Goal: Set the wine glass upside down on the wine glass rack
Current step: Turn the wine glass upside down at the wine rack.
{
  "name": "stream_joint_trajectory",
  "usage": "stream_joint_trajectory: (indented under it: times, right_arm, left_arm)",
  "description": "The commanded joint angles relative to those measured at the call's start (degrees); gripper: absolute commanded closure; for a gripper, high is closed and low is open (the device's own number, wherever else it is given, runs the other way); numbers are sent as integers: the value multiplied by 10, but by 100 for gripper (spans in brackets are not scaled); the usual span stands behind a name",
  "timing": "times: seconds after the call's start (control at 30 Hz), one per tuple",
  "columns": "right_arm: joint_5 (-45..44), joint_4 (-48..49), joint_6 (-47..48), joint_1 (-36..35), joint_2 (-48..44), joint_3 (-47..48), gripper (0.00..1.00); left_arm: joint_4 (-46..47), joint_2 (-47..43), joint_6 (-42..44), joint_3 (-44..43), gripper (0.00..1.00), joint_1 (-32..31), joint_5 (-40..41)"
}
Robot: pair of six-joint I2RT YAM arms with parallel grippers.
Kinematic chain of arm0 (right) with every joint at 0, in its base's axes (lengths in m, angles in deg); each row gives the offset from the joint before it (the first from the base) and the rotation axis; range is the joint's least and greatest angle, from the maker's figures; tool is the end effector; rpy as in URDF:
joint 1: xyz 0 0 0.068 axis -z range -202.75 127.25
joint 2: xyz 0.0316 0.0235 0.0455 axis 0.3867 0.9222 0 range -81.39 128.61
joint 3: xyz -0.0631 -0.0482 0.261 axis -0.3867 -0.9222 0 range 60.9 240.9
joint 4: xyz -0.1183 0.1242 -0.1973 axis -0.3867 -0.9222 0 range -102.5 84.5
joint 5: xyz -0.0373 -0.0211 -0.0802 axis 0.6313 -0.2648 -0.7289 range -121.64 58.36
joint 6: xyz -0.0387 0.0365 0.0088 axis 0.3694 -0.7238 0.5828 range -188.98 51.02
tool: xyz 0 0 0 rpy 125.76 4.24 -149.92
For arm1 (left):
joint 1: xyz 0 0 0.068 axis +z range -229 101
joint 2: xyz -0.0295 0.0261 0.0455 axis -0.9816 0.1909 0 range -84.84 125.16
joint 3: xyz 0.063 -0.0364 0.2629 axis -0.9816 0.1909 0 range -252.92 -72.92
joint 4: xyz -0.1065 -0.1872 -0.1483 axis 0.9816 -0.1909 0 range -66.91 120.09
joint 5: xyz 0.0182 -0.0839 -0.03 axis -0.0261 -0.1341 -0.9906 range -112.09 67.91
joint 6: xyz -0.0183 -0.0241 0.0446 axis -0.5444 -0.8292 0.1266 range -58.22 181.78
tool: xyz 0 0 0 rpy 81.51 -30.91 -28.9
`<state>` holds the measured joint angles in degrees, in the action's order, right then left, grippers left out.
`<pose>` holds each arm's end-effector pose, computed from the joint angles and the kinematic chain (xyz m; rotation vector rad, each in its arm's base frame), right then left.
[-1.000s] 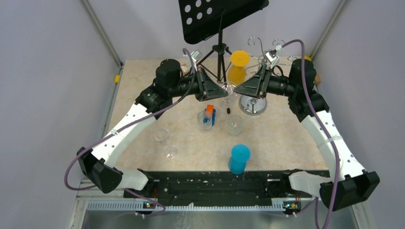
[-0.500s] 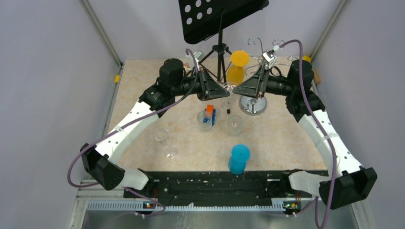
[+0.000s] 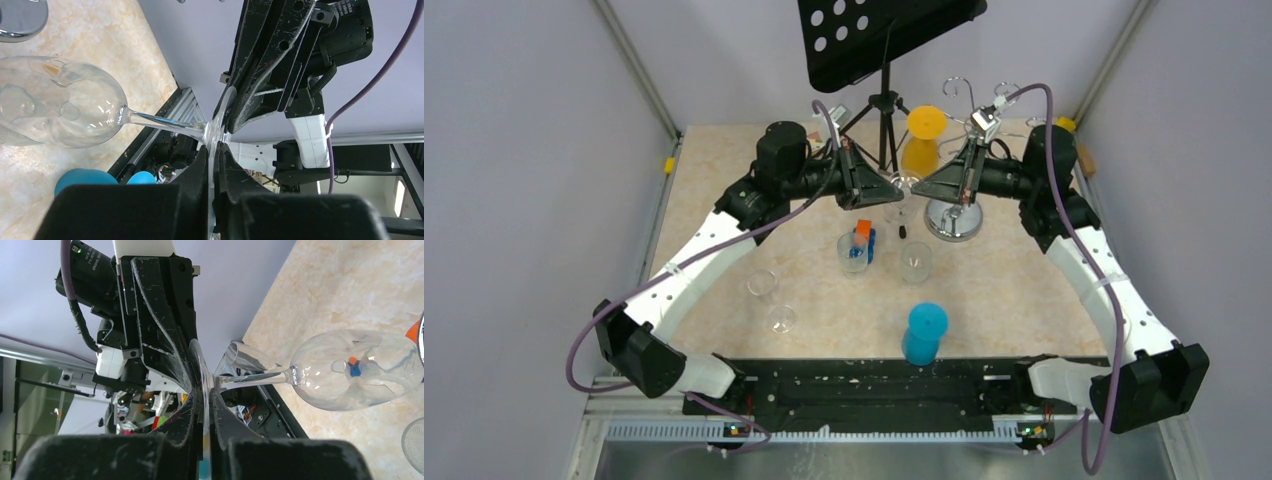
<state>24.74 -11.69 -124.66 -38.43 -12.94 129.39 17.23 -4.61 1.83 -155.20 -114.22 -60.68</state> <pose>0.2435 0.0991 0.4091 -0.1946 1.9482 1.6921 0.2470 -0.2015 0.4233 0.1385 2.0921 -1.7053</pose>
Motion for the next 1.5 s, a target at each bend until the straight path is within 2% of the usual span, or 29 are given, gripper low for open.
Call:
stream_joint_trajectory:
  times: [0.0,0.07,0.17,0.23,0.33,0.43,0.6,0.83,1.2,1.47]
  right_arm:
    - [12,44,-6,1,-7,6,100]
    - [8,42,-4,1,-9,6,100]
    - [-5,26,10,1,-12,10,100]
    - [-18,11,21,1,-14,15,100]
    - [-25,1,31,1,-16,22,100]
    - [-28,-5,35,1,-18,24,100]
    - [-44,-13,41,0,-23,24,100]
    - [-94,-71,85,1,-35,39,100]
    - [-114,-160,133,1,-38,66,100]
    - [-151,-244,179,1,-42,97,100]
  left_arm:
    - [42,5,3,-20,99,3,-8]
    - [43,4,3,-20,94,6,-9]
    - [43,4,6,-21,82,9,-12]
    - [40,3,10,-21,71,13,-13]
    - [27,0,20,-24,50,17,-12]
    - [15,-6,30,-25,36,22,-6]
    - [-3,-15,48,-25,22,28,4]
    - [-85,-29,135,-39,12,32,49]
    - [-279,-35,319,-91,6,31,171]
    - [-340,-22,372,-104,3,27,207]
